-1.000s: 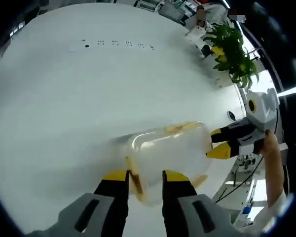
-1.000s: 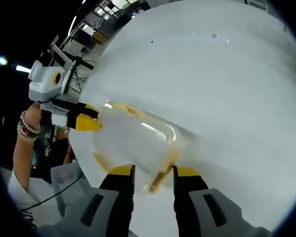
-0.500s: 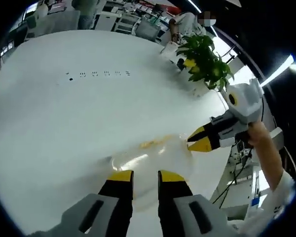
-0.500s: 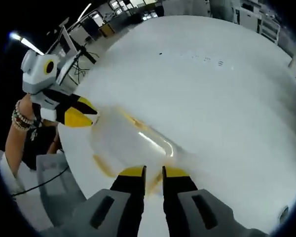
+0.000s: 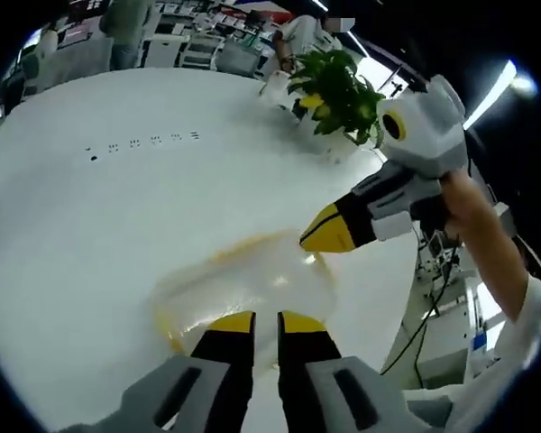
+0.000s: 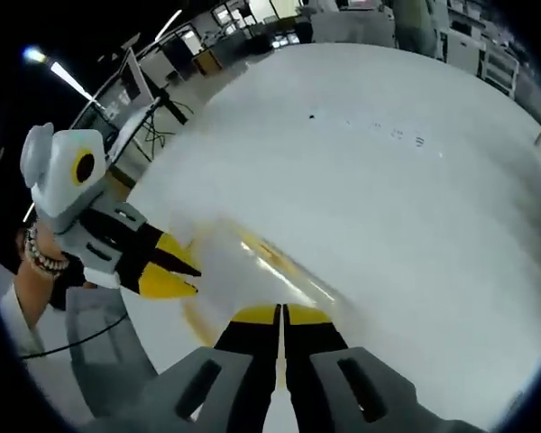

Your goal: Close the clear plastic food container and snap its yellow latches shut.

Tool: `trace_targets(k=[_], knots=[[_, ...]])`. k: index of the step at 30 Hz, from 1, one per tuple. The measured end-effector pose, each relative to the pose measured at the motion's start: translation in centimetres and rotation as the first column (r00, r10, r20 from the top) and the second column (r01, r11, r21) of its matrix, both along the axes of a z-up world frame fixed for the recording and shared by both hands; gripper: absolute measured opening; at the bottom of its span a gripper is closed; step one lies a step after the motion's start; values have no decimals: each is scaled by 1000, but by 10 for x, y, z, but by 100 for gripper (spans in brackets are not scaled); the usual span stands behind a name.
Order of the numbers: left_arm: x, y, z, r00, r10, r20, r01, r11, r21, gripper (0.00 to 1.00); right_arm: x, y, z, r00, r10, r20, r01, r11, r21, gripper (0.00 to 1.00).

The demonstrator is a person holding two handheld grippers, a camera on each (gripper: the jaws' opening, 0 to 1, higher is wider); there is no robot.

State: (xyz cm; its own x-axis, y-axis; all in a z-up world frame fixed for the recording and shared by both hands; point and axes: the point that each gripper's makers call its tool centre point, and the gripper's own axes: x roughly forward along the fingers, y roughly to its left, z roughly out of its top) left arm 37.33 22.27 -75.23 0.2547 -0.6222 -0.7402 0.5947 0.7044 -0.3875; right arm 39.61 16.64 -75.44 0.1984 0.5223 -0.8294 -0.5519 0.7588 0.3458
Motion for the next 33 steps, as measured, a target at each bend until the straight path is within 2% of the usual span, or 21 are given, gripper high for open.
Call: trace_targets(k=[5,12,15,18,24,28,33], knots=[[3,-5,-2,997,-16,75,14,999,33,0,12,20,0,1000,2,9,-2,999,36,0],[-6,-20,-10,993,-43,106,39,999,37,0,11,39,-5,999,37,20,-38,998,48,0],[-12,-24,-16,994,-55,95,52,998,33,0,6,46,-8,999,54,1,-54,997,60,0],[-15,-25,-13,994,-53,92,52,998,23,0,5,48,-7,998,63,-3,-63,996,63,0],[-21,-25,-13,992,-75,105,71,997,42,0,15,48,-8,998,60,-1,-60,997,54,0],[-32,-29,-14,993,-88,77,87,996,17,0,26,41,-7,998,28,57,-29,999,31,0],[-39,-28,-13,995,-81,60,81,997,-4,0,36,40,-3,997,-11,77,7,999,50,0]])
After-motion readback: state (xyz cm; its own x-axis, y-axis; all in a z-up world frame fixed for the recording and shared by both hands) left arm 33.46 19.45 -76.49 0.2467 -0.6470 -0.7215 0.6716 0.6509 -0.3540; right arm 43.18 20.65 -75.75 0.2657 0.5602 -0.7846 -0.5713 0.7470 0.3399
